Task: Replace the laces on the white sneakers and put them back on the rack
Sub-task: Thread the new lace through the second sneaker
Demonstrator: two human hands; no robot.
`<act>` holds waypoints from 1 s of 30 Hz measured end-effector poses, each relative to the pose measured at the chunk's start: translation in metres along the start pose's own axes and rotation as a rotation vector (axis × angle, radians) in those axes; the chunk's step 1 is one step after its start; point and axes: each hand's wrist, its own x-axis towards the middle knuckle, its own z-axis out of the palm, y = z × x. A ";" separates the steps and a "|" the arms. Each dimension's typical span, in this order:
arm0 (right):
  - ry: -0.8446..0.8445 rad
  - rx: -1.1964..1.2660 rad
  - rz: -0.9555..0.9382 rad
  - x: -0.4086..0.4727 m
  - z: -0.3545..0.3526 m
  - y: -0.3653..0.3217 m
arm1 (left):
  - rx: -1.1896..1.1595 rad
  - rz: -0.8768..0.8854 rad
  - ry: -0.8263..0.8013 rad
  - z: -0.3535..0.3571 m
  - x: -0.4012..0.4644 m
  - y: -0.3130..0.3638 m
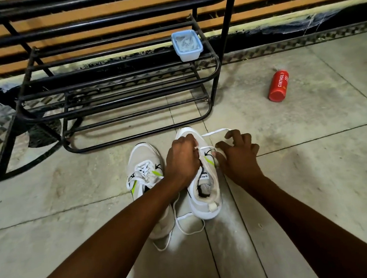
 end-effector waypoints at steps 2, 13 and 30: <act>-0.033 0.129 -0.017 -0.001 0.000 -0.012 | 0.158 -0.008 -0.030 -0.001 0.000 0.003; -0.148 0.408 -0.172 -0.018 0.010 -0.019 | -0.217 -0.159 -0.179 -0.019 0.028 -0.017; -0.216 1.043 -0.086 0.024 -0.057 -0.072 | -0.631 0.198 -0.101 -0.174 0.000 0.049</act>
